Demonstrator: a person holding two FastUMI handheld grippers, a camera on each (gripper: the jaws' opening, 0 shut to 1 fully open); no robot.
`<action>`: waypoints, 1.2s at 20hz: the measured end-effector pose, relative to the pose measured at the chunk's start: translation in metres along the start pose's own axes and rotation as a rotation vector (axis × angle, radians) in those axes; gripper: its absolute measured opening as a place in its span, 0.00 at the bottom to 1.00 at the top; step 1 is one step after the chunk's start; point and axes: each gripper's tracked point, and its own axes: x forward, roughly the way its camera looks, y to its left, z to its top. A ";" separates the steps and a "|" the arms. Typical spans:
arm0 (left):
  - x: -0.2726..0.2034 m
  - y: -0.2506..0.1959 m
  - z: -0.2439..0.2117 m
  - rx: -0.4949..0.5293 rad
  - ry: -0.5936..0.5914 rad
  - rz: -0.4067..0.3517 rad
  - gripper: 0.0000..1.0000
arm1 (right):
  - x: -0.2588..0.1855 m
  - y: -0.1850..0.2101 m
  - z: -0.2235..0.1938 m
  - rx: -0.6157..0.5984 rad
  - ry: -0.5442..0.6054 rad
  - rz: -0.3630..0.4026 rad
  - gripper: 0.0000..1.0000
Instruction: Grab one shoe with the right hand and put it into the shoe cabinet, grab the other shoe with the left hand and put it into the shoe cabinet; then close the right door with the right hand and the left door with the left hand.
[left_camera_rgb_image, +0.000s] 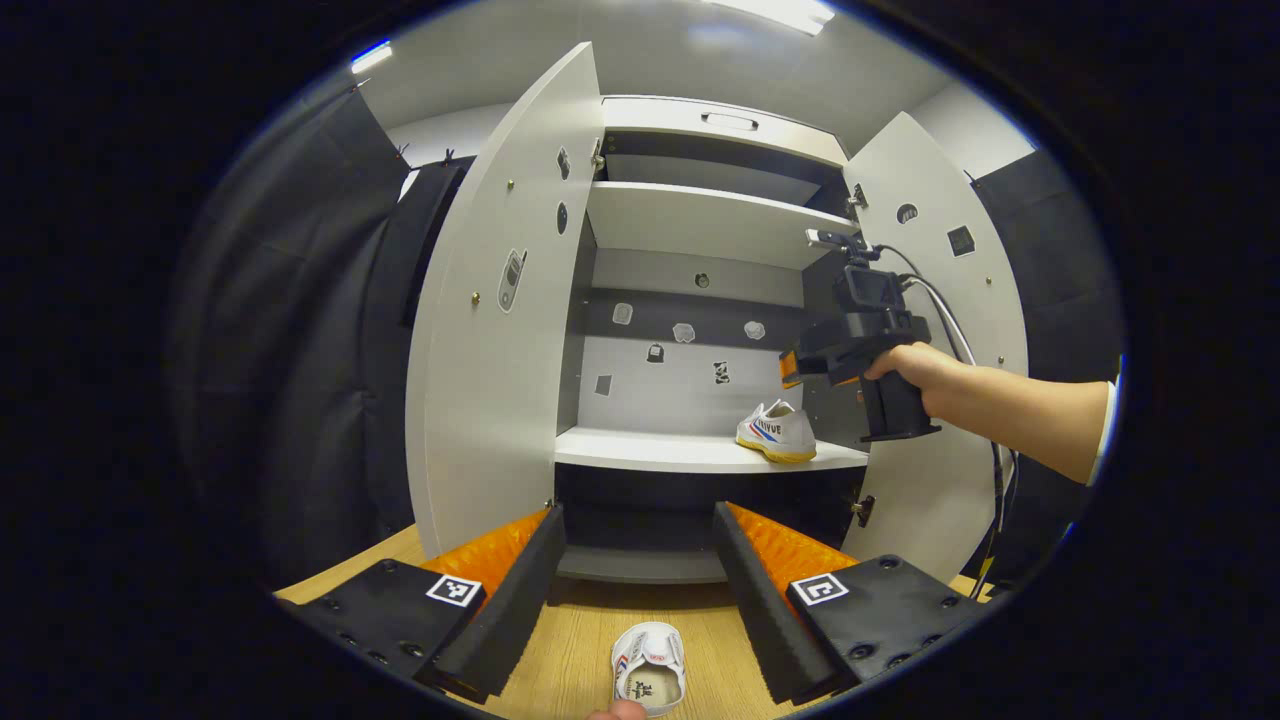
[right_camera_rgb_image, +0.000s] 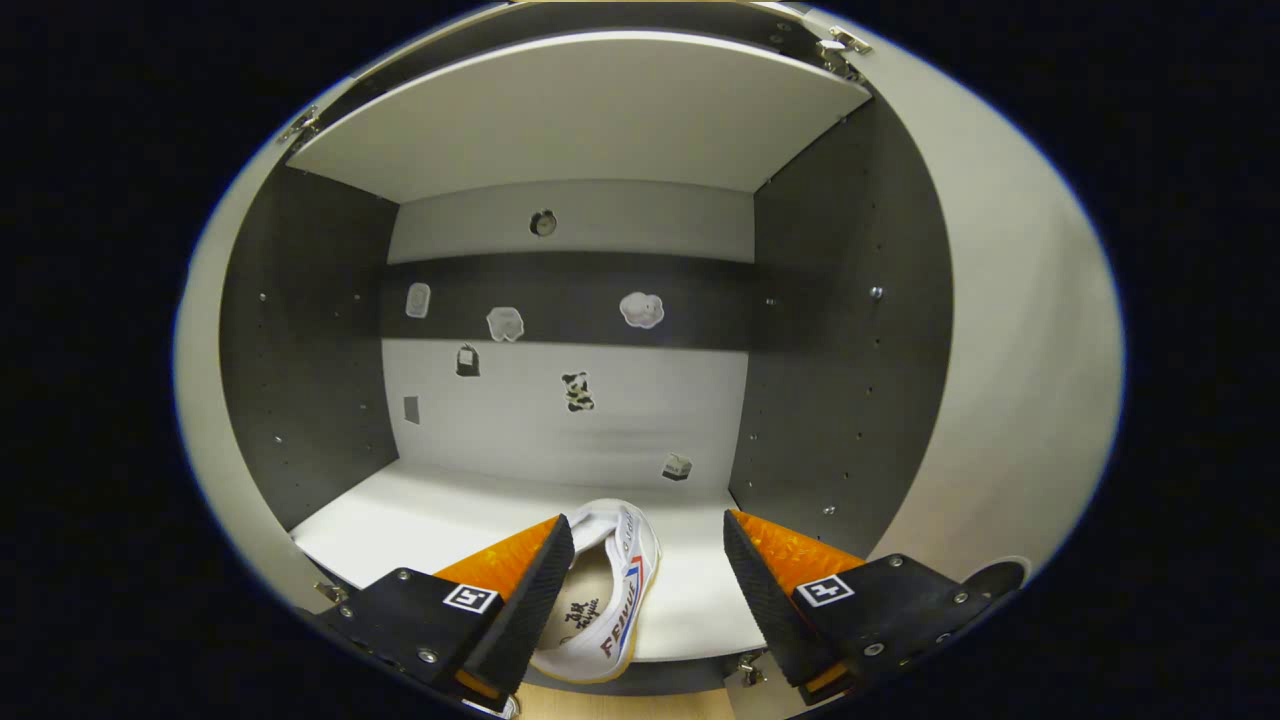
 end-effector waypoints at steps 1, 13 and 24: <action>-0.001 -0.002 0.000 0.001 0.000 -0.003 0.99 | -0.013 0.003 0.009 0.010 -0.027 0.019 0.93; -0.011 -0.017 -0.008 0.005 0.034 -0.014 0.96 | -0.179 -0.001 -0.024 0.028 -0.244 0.103 0.93; -0.019 0.000 -0.082 -0.018 0.230 0.020 0.97 | -0.257 -0.017 -0.137 -0.005 -0.269 0.093 0.93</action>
